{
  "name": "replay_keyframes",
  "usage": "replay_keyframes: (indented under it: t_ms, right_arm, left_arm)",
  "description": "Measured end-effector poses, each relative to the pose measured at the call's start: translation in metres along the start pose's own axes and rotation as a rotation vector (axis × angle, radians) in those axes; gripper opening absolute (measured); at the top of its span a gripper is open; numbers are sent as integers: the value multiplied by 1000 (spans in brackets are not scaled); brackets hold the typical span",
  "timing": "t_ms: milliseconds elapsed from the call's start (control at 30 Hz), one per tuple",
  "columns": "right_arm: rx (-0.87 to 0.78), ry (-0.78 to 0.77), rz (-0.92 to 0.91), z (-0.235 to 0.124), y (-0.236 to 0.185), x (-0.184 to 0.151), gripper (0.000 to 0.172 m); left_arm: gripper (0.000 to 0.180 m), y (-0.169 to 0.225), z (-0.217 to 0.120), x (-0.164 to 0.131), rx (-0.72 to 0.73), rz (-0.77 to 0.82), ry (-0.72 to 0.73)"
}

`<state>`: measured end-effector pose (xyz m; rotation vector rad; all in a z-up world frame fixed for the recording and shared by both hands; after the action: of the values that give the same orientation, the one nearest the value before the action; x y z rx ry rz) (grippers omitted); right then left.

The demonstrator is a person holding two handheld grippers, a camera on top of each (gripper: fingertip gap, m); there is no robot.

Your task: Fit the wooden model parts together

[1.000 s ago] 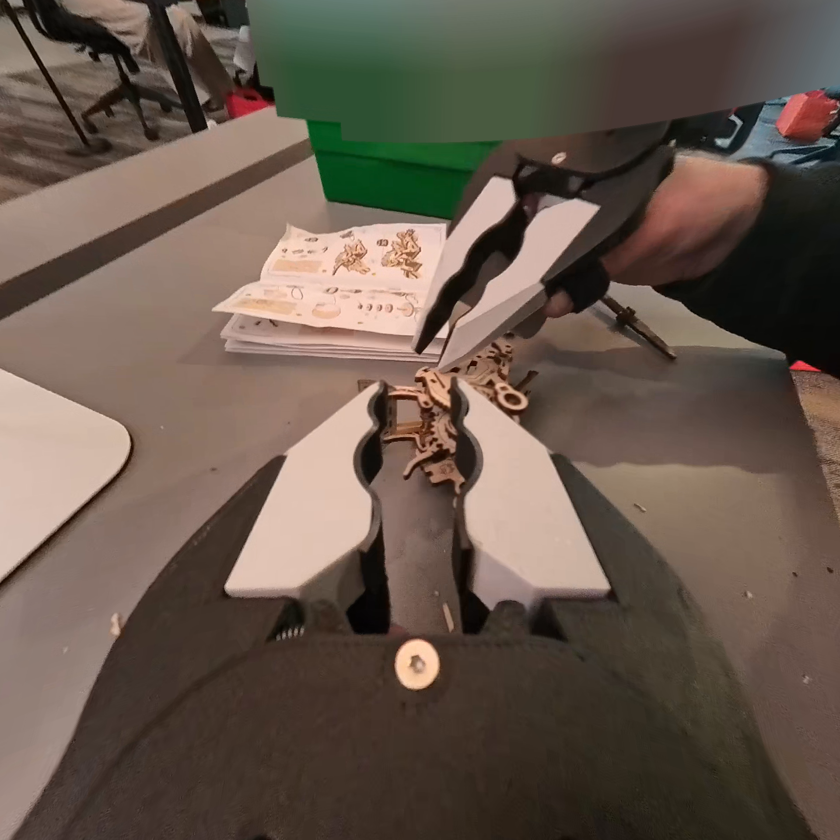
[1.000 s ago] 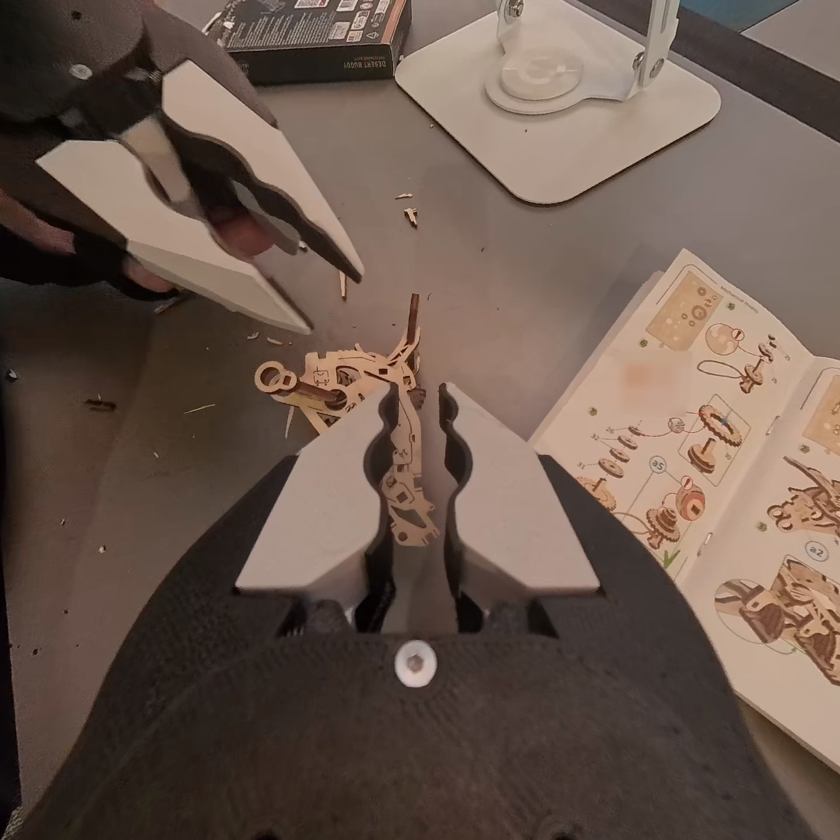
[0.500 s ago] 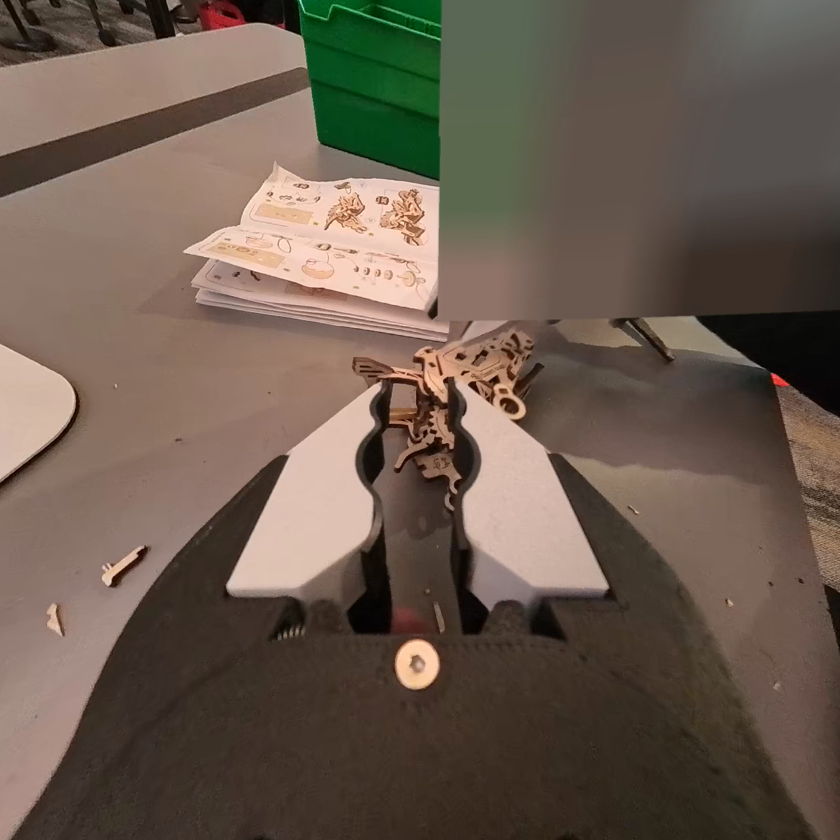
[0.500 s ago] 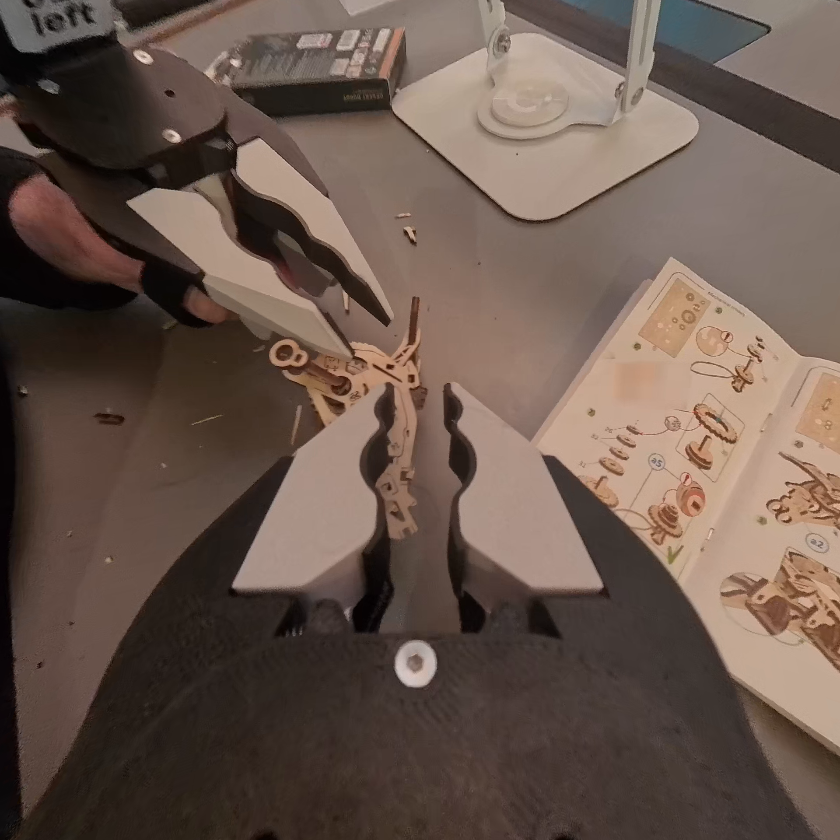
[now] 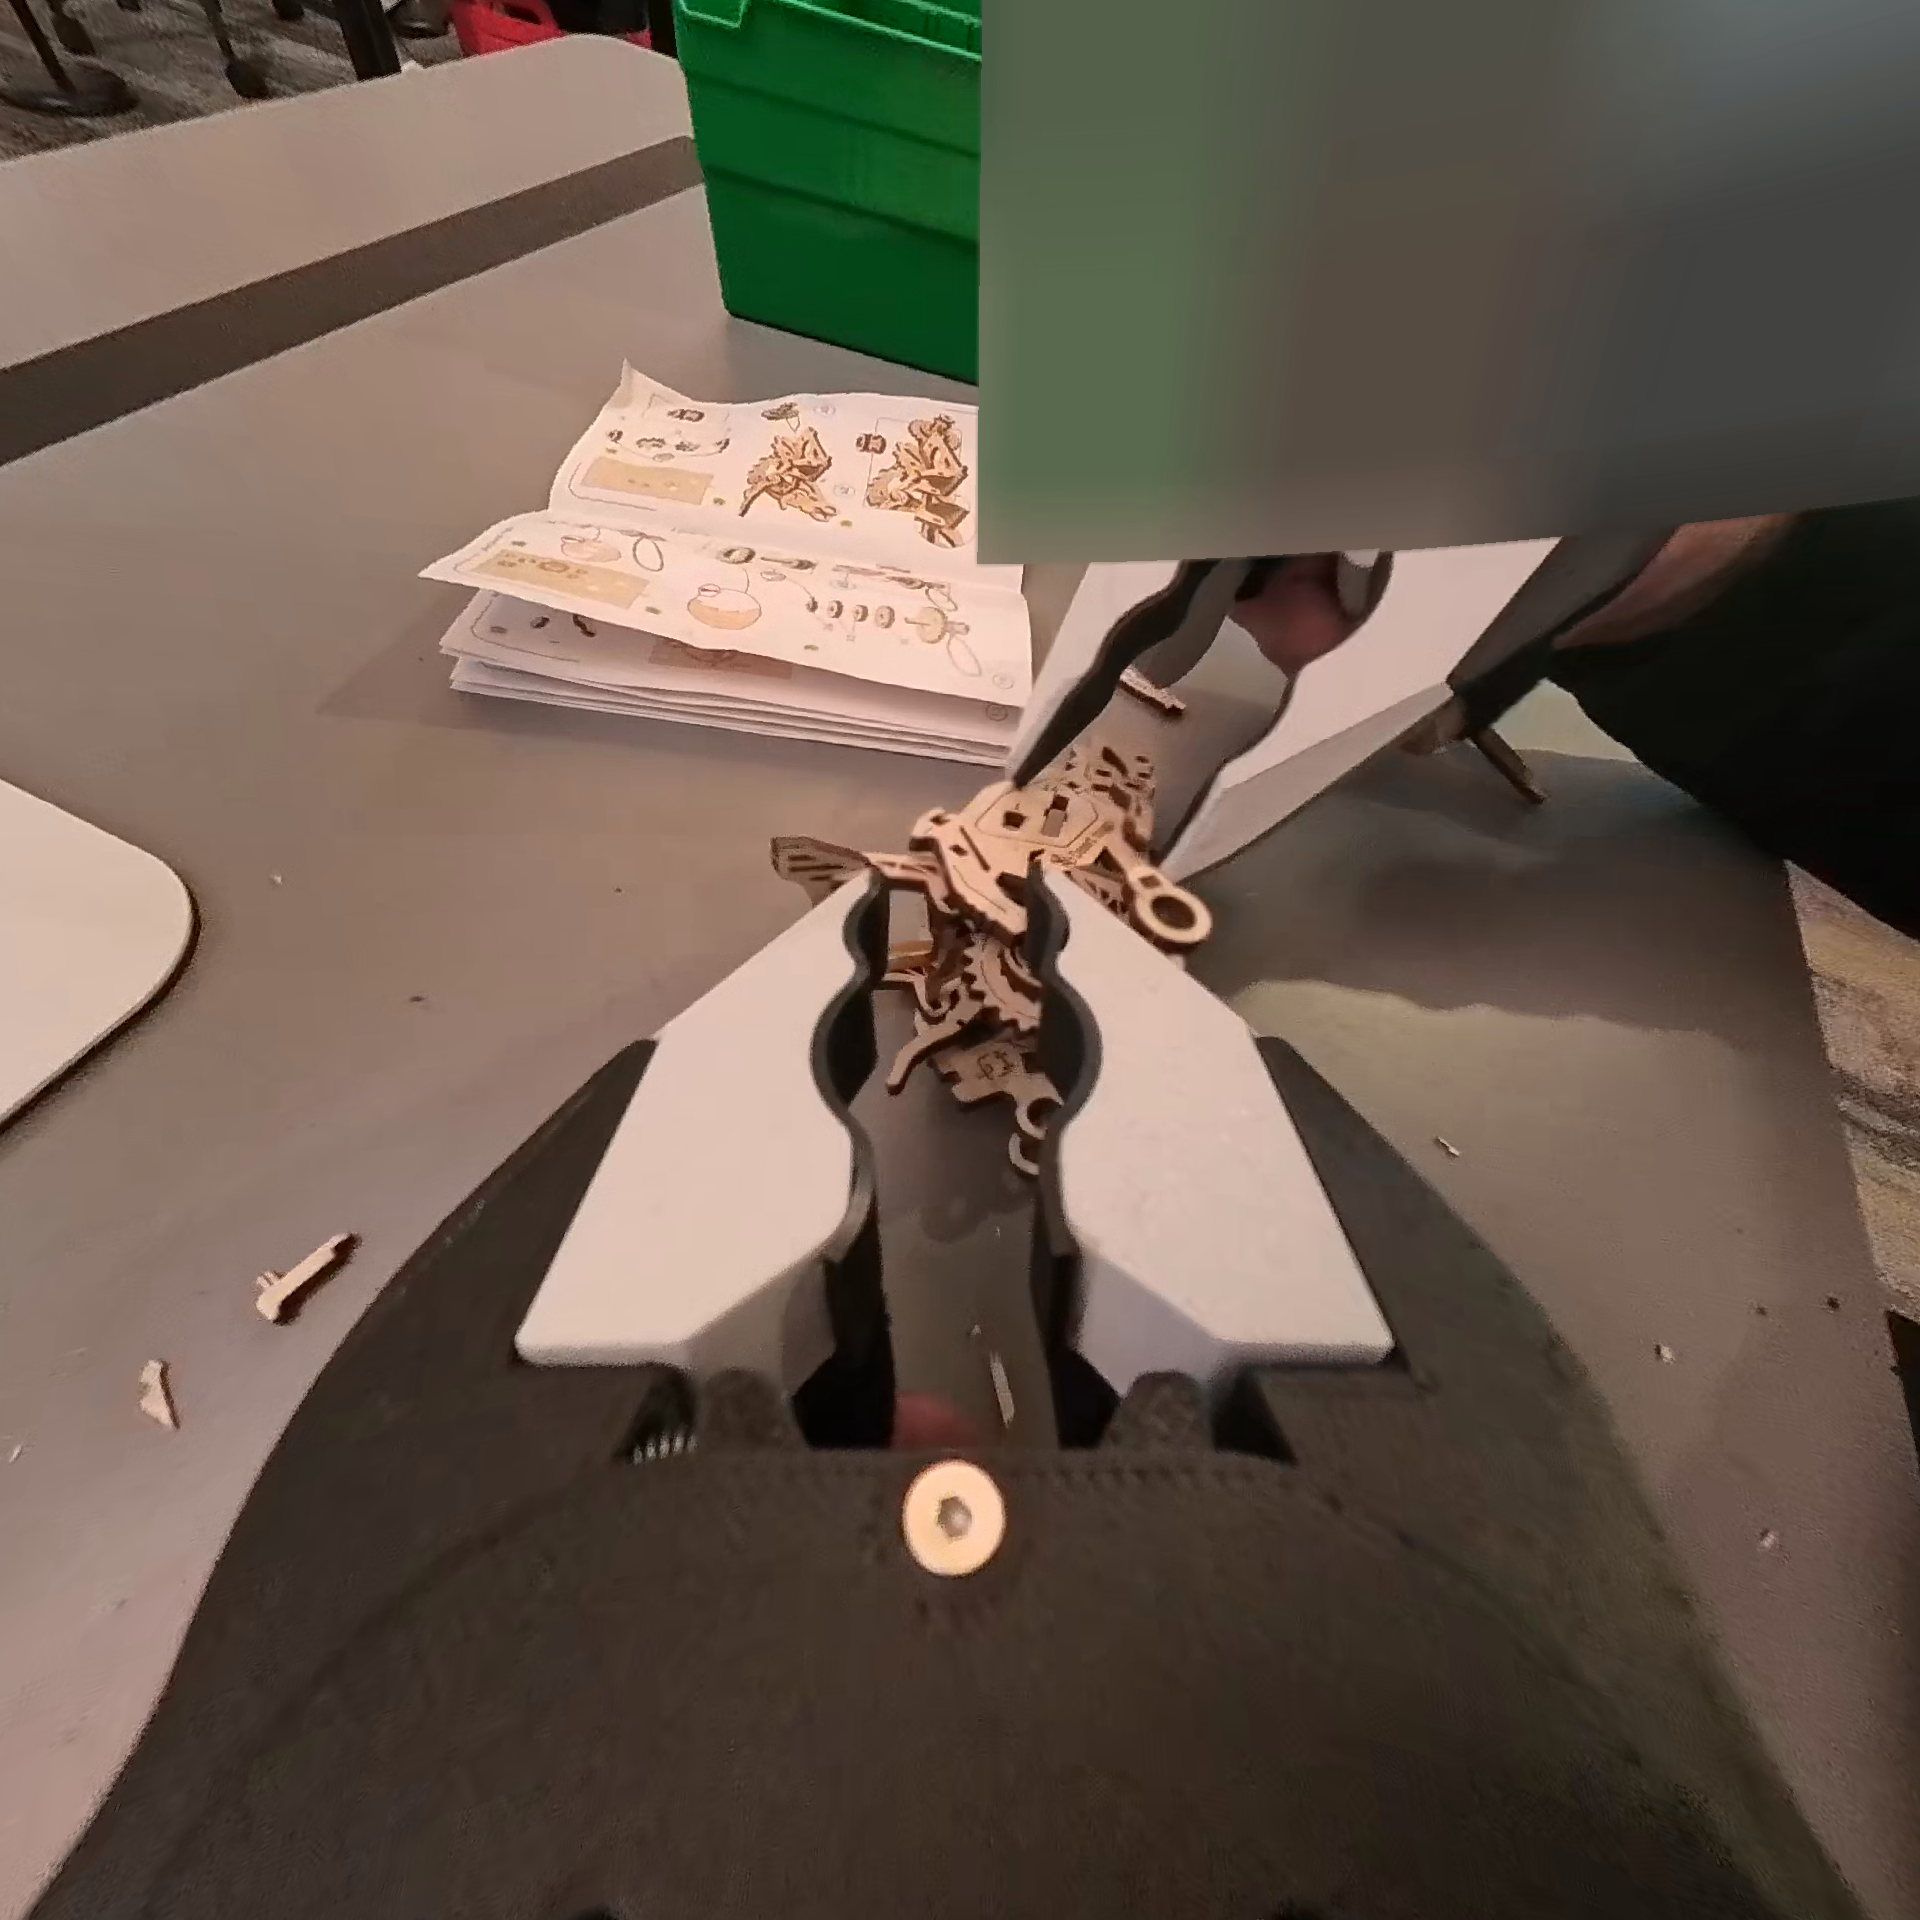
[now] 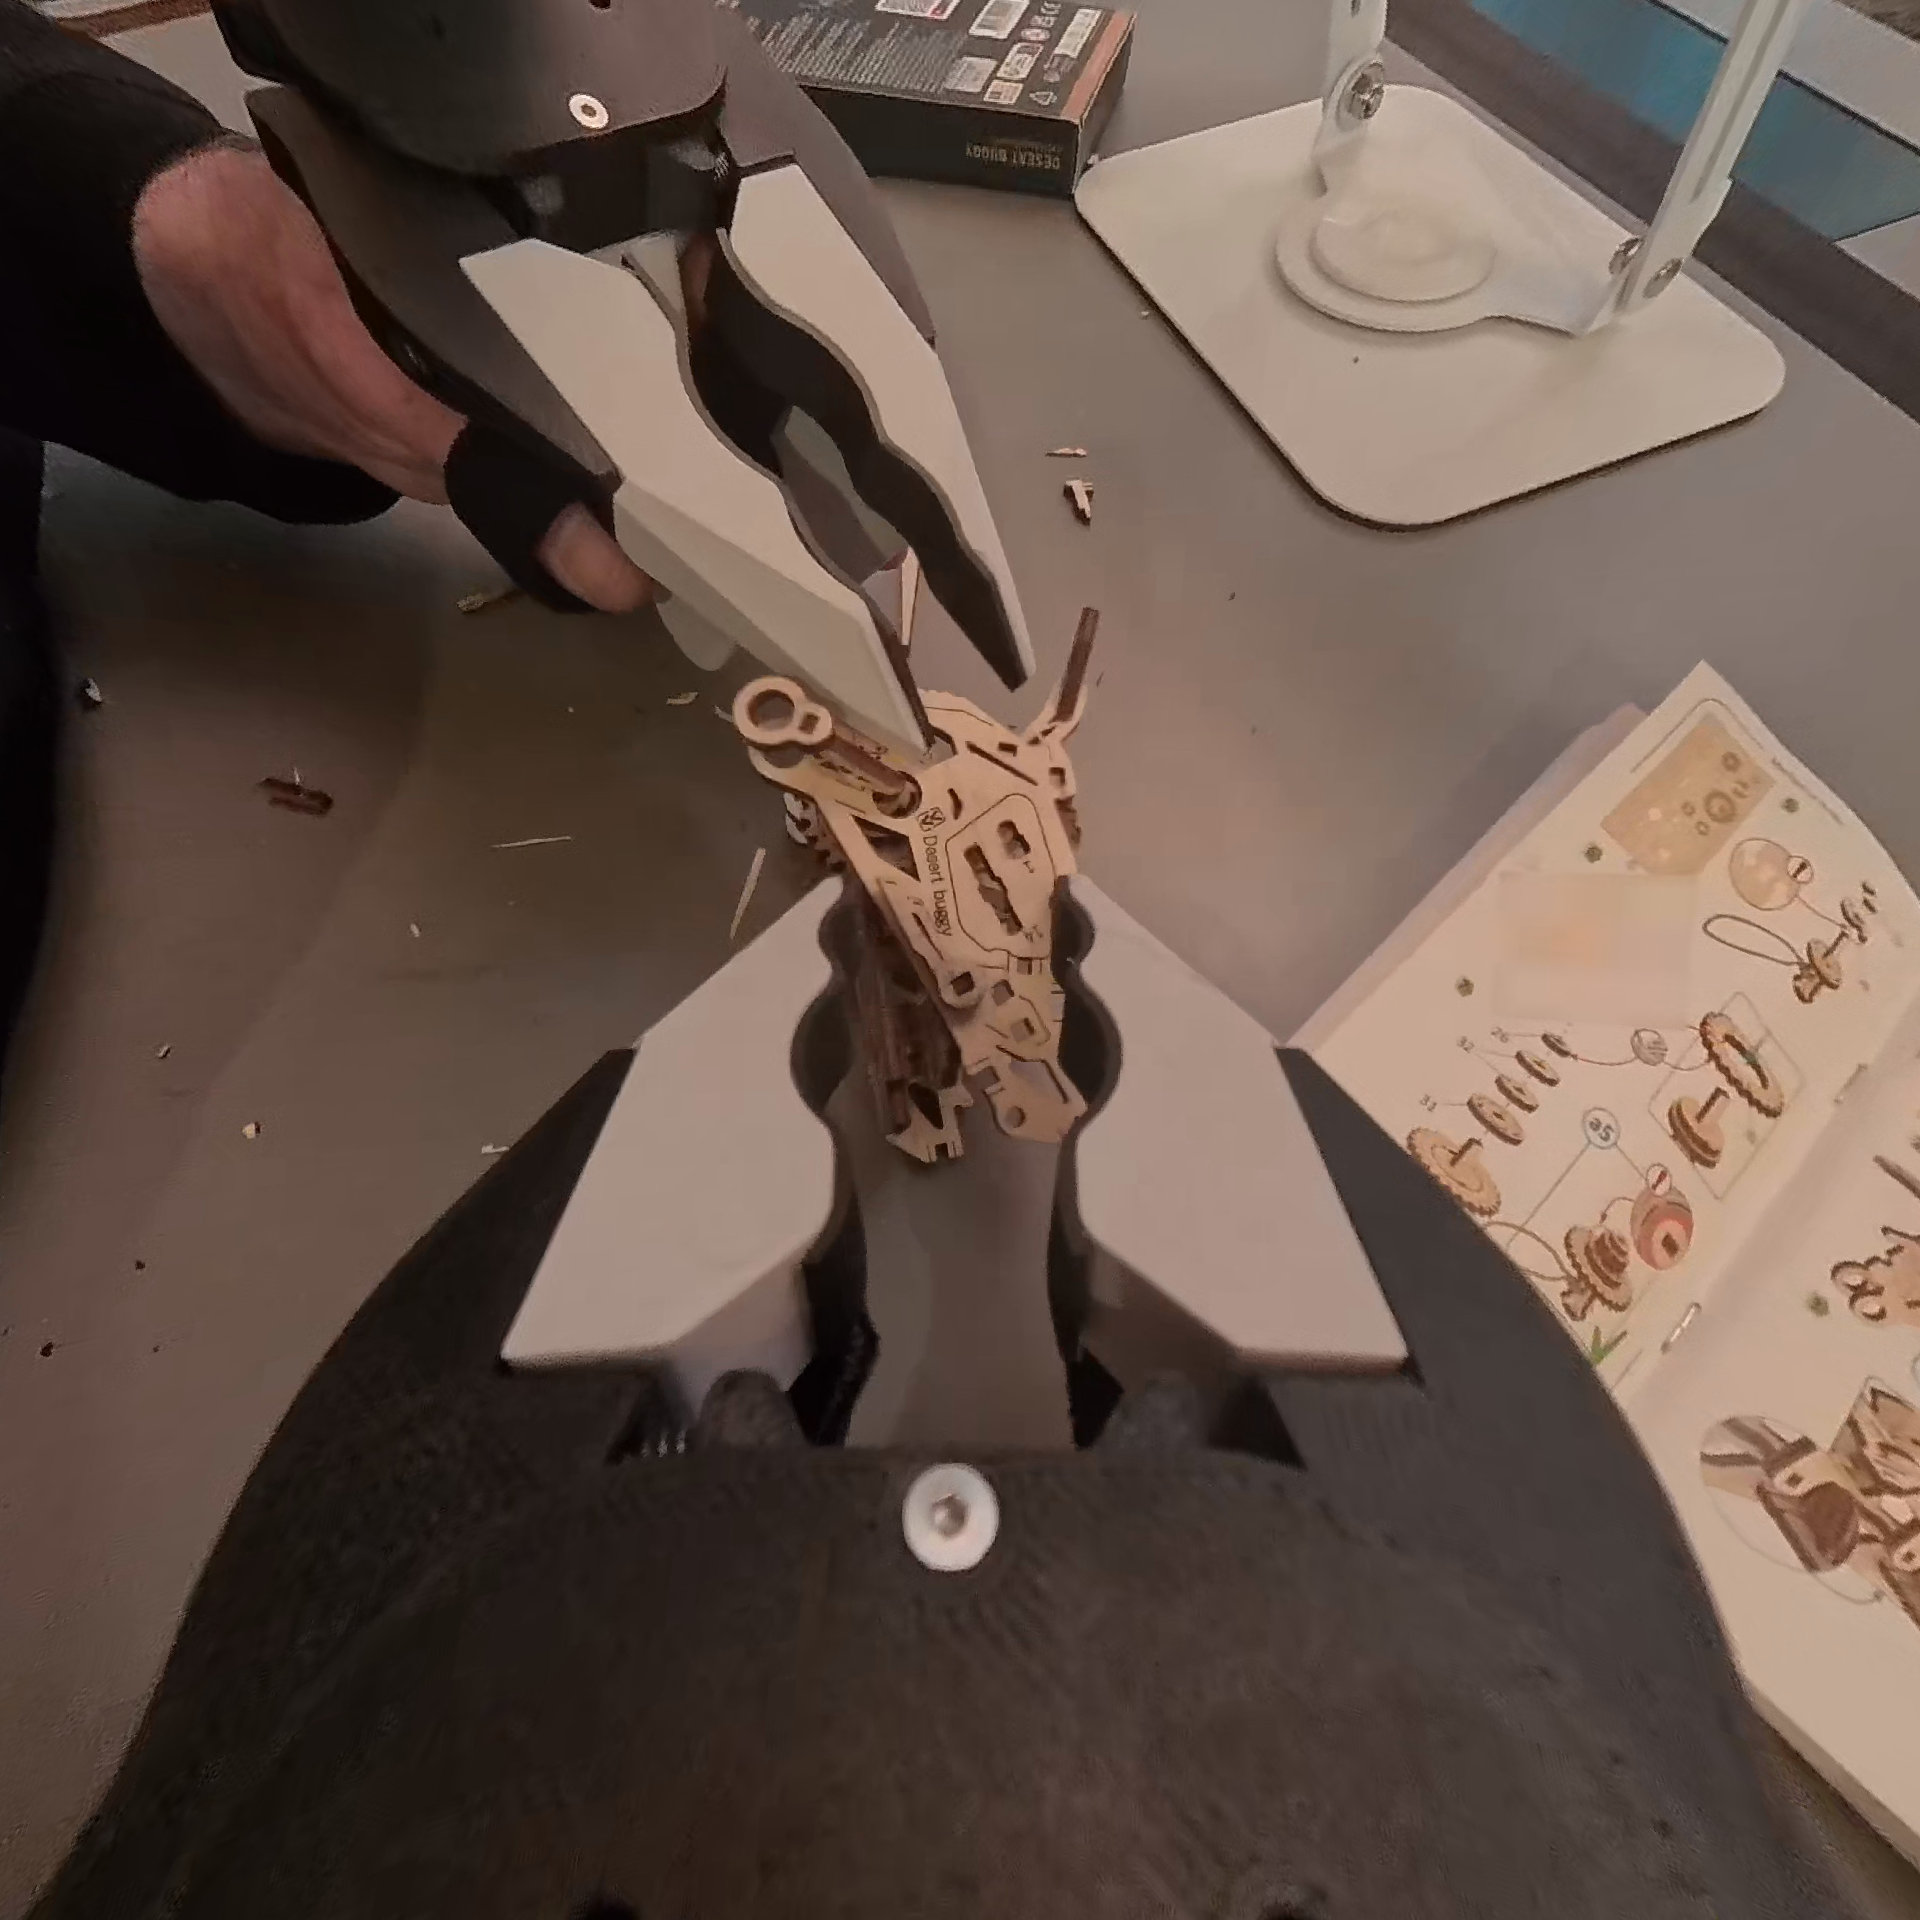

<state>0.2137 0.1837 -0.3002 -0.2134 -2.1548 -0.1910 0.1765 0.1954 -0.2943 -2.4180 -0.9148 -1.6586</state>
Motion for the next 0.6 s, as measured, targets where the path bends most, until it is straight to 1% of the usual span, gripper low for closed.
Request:
replay_keyframes:
  t_ms: [100, 200, 300, 367, 433, 600]
  right_arm:
    - [11, 11, 3, -2, -1, 2, 34]
    - [11, 5, 9, -3, 4, 1, 44]
    - [62, 12, 60, 2, 5, 0, 50]
    - [101, 0, 86, 6, 4, -3, 50]
    - [113, 0, 90, 10, 4, -4, 44]
    - [85, 11, 86, 8, 4, -1, 40]
  left_arm:
    - [23, 0, -3, 0, -3, -6, 7]
    - [23, 0, -3, -2, -5, -7, 3]
    - [24, 0, -3, -2, -8, -5, 2]
    - [23, 0, -3, -2, -10, -5, 2]
    - [22, 0, -3, -2, -11, -4, 3]
    - [23, -3, -6, -1, -11, -14, 12]
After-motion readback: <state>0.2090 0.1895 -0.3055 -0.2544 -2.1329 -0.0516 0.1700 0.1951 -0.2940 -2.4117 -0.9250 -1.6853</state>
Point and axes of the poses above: each gripper's, where its closed fingertips meet, z out along the fingers, x out of its top, y = z × x across the jaws, the point moved 1 cm from there along -z, back along the fingers, and after that the axes turned 7 degrees about -z, right-handed, at the moved point
